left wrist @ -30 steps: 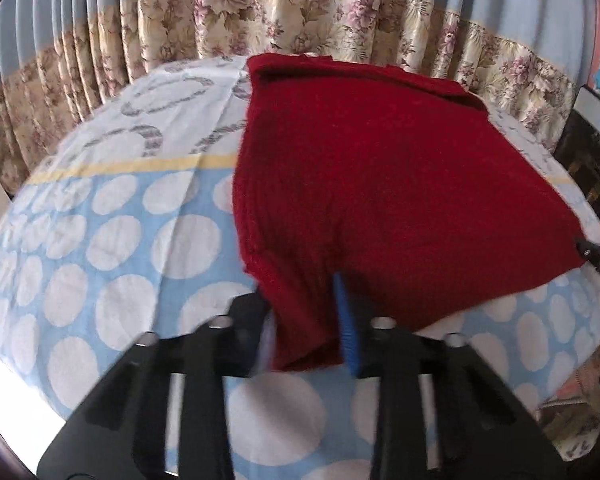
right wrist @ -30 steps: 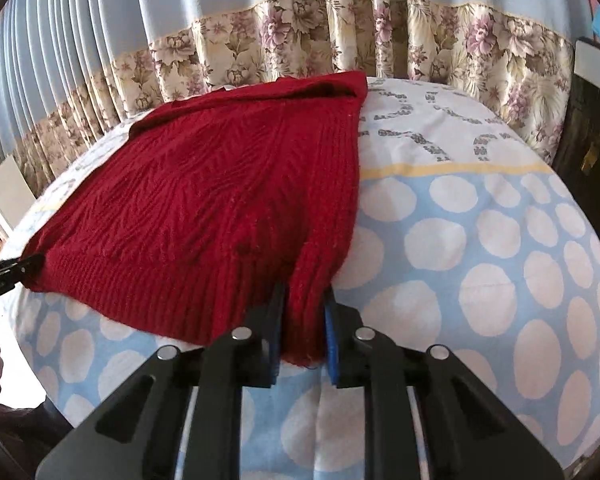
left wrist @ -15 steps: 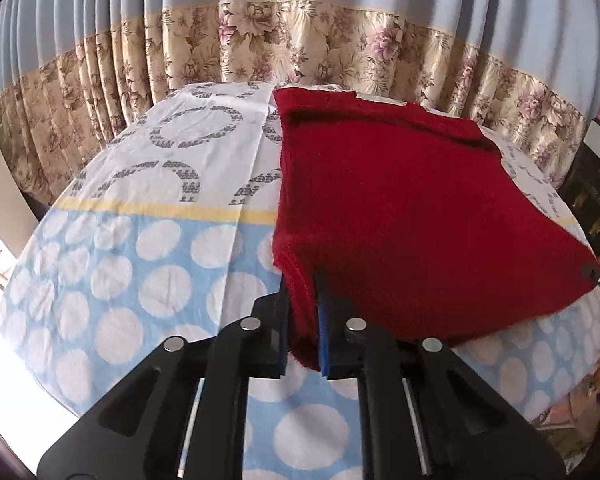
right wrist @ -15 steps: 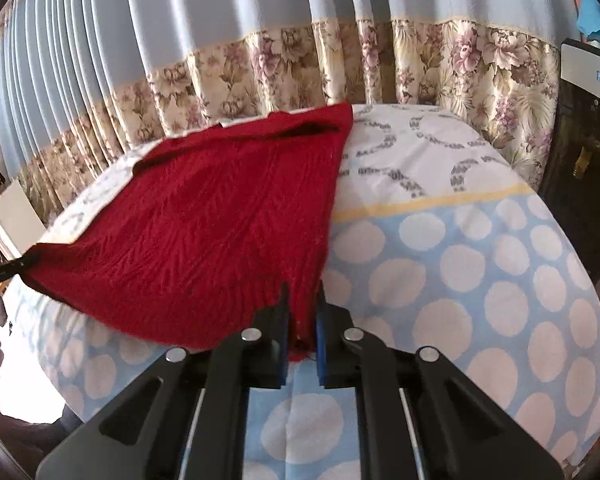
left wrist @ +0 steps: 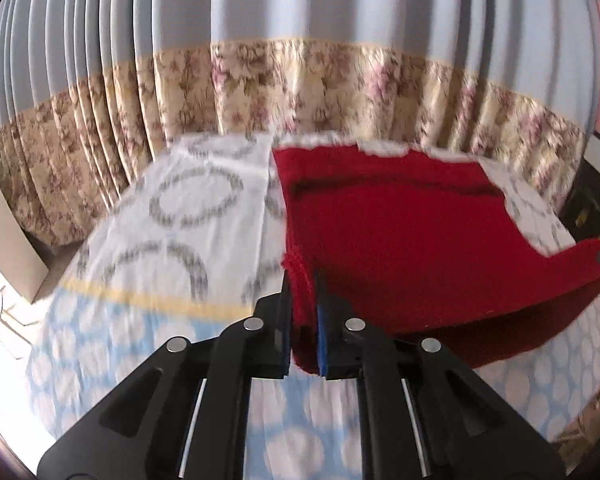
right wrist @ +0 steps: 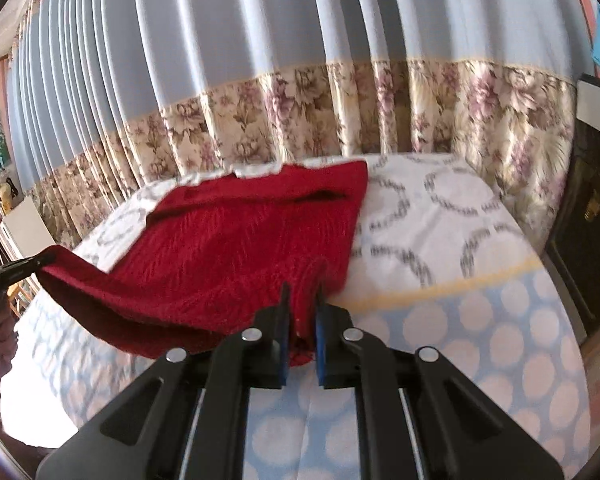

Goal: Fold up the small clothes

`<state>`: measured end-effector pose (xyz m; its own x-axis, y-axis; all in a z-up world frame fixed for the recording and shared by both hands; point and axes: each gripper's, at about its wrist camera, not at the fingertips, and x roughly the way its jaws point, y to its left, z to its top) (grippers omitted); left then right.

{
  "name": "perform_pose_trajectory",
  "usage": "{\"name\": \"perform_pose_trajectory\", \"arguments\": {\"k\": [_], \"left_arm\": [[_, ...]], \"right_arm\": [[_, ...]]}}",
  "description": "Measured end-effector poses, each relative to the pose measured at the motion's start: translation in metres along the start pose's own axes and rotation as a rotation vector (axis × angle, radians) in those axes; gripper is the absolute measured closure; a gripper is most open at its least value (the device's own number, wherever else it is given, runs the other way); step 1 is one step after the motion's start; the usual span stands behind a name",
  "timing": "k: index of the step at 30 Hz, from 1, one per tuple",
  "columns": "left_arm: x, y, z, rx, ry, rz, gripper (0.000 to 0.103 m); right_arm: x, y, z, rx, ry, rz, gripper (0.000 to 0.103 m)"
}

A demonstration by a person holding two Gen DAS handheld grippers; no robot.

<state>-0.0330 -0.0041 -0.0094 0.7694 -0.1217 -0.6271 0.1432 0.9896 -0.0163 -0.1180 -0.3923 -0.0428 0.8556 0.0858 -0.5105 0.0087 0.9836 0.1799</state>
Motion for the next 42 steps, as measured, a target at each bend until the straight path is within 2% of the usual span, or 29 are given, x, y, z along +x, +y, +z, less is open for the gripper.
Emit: {"name": "perform_pose_trajectory", "arguments": {"k": [6,11,18,22,24,29,30,31,32,33,34,36,37,39,42], "left_arm": [[0.055,0.002,0.065,-0.012,0.001,0.015,0.093],[0.115,-0.005,0.118,-0.006,-0.008,0.074,0.093],[0.204,-0.013,0.181,-0.013,0.036,0.129,0.093],[0.262,-0.016,0.208,-0.011,0.074,0.174,0.093],[0.289,-0.018,0.220,0.006,0.077,0.225,0.094],[0.343,-0.005,0.234,-0.022,0.134,0.275,0.094],[0.351,-0.003,0.235,-0.019,0.146,0.284,0.094],[0.356,0.000,0.236,-0.014,0.155,0.304,0.094],[0.357,0.004,0.237,-0.017,0.156,0.312,0.094],[0.355,0.010,0.237,-0.026,0.155,0.315,0.093],[0.350,0.015,0.238,-0.033,0.146,0.315,0.092],[0.337,0.021,0.239,-0.034,0.114,0.324,0.080],[0.327,0.021,0.238,-0.023,0.098,0.317,0.079],[0.312,0.013,0.234,0.012,0.081,0.271,0.078],[0.306,-0.012,0.227,0.084,0.098,0.189,0.073]], "right_arm": [[0.040,-0.008,0.061,0.017,-0.018,0.018,0.094],[0.103,-0.013,0.119,0.042,-0.010,0.005,0.094],[0.210,-0.026,0.175,0.065,0.047,-0.054,0.094],[0.265,-0.035,0.191,0.076,0.086,-0.085,0.094],[0.291,-0.038,0.197,0.082,0.111,-0.098,0.094],[0.351,-0.040,0.201,0.074,0.185,-0.143,0.094],[0.359,-0.041,0.201,0.076,0.199,-0.151,0.091],[0.367,-0.044,0.201,0.093,0.221,-0.166,0.083],[0.369,-0.047,0.203,0.100,0.230,-0.193,0.048],[0.365,-0.052,0.207,0.122,0.210,-0.232,0.020],[0.358,-0.058,0.210,0.143,0.175,-0.243,0.018],[0.341,-0.064,0.215,0.154,0.137,-0.244,0.018],[0.333,-0.063,0.218,0.136,0.124,-0.225,0.018],[0.322,-0.056,0.219,0.085,0.109,-0.170,0.018],[0.324,-0.035,0.216,-0.037,0.145,-0.151,0.019]]}}
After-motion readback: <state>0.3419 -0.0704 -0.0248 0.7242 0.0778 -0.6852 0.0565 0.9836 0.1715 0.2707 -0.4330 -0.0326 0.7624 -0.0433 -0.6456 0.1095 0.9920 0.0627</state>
